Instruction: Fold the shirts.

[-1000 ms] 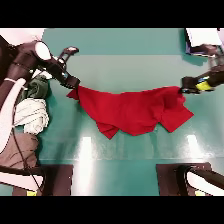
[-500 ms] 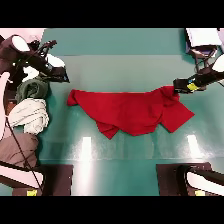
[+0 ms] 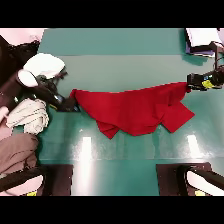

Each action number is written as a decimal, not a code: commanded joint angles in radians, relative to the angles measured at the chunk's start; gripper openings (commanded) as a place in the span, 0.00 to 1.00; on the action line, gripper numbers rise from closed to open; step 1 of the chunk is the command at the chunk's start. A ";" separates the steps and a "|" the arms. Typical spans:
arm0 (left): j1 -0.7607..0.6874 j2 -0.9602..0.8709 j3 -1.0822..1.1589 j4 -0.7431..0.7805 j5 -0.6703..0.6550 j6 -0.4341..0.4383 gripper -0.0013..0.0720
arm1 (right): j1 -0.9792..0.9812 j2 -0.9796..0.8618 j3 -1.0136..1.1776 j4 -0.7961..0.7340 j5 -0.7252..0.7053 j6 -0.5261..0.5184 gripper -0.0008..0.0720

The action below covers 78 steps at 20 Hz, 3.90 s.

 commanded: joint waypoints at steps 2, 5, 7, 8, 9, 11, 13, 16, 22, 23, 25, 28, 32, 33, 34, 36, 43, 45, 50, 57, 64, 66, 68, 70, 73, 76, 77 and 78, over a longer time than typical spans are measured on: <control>-0.224 0.077 -0.237 -0.083 0.172 -0.071 0.81 | -0.003 0.013 0.000 0.023 0.021 0.003 0.03; -0.349 0.069 -0.247 -0.111 0.299 -0.136 0.81 | -0.004 0.013 0.000 0.022 0.012 0.002 0.03; -0.428 0.067 -0.247 -0.129 0.391 -0.171 0.81 | -0.005 0.013 0.000 0.021 0.009 -0.003 0.03; -0.454 0.058 -0.247 -0.127 0.417 -0.198 0.81 | -0.005 0.013 0.000 0.022 0.003 -0.009 0.03; -0.469 0.039 -0.247 -0.127 0.425 -0.219 0.81 | -0.005 0.013 0.000 0.021 -0.002 -0.013 0.03; -0.488 0.000 -0.245 -0.140 0.435 -0.237 0.81 | -0.005 0.013 0.000 0.021 -0.008 -0.021 0.03; -0.492 -0.026 -0.242 -0.176 0.467 -0.235 0.81 | -0.004 0.013 0.000 0.021 -0.007 -0.036 0.03; -0.492 -0.027 -0.242 -0.208 0.512 -0.229 0.81 | -0.005 0.013 0.000 0.021 -0.003 -0.037 0.03; -0.492 -0.027 -0.242 -0.214 0.603 -0.229 0.41 | -0.005 0.013 0.000 0.021 0.012 -0.037 0.03; -0.492 -0.027 -0.242 -0.210 0.609 -0.229 0.41 | -0.005 0.013 0.000 0.021 0.016 -0.037 0.03; -0.492 -0.028 -0.242 -0.197 0.609 -0.229 0.41 | -0.005 0.013 0.000 0.021 0.022 -0.037 0.03; -0.492 -0.027 -0.242 -0.169 0.635 -0.229 0.05 | -0.005 0.013 0.000 0.021 0.035 -0.037 0.03; -0.492 -0.022 -0.242 -0.059 0.562 -0.230 0.05 | -0.005 0.013 0.000 0.019 0.070 -0.037 0.03; -0.492 -0.015 -0.242 0.021 0.500 -0.241 0.05 | -0.005 0.013 0.000 0.019 0.079 -0.037 0.03; -0.492 -0.002 -0.242 0.087 0.445 -0.245 0.05 | -0.005 0.013 0.000 0.020 0.090 -0.037 0.03; -0.475 0.052 -0.243 0.183 0.380 -0.245 0.05 | -0.003 0.013 0.000 0.022 0.121 -0.037 0.03; -0.083 0.215 -0.243 0.266 0.148 -0.089 0.05 | 0.140 0.012 -0.001 0.020 0.141 -0.036 0.03; -0.045 0.215 -0.243 0.188 0.114 -0.044 0.51 | 0.167 0.012 -0.001 0.021 0.114 -0.036 0.03; -0.045 0.216 -0.243 0.231 -0.002 -0.020 0.81 | 0.153 0.013 -0.001 0.021 0.125 -0.036 0.03; -0.046 0.113 -0.299 0.090 0.185 -0.054 0.81 | 0.141 0.013 -0.001 0.022 0.120 -0.036 0.03; -0.046 0.055 -0.298 -0.005 0.275 -0.042 0.67 | 0.141 0.013 -0.001 0.022 0.116 -0.036 0.03; -0.047 0.028 -0.299 -0.008 0.273 -0.045 0.67 | 0.141 0.013 -0.001 0.022 0.117 -0.036 0.03; -0.046 0.000 -0.298 -0.008 0.267 -0.045 0.67 | 0.141 0.013 -0.001 0.022 0.119 -0.036 0.03; -0.046 -0.011 -0.298 -0.006 0.265 -0.044 0.67 | 0.141 0.013 -0.001 0.022 0.119 -0.036 0.03; -0.046 -0.003 -0.288 -0.007 0.264 -0.024 0.04 | 0.141 0.013 -0.001 0.021 0.122 -0.036 0.03; -0.046 -0.002 -0.229 0.032 0.159 0.016 0.05 | 0.141 0.014 -0.001 0.014 0.142 -0.037 0.03; -0.046 -0.002 -0.196 0.063 0.105 0.029 0.05 | 0.141 0.015 -0.001 0.011 0.151 -0.039 0.03; -0.046 0.000 -0.159 0.093 0.050 0.034 0.05 | 0.141 0.014 -0.001 0.012 0.159 -0.050 0.03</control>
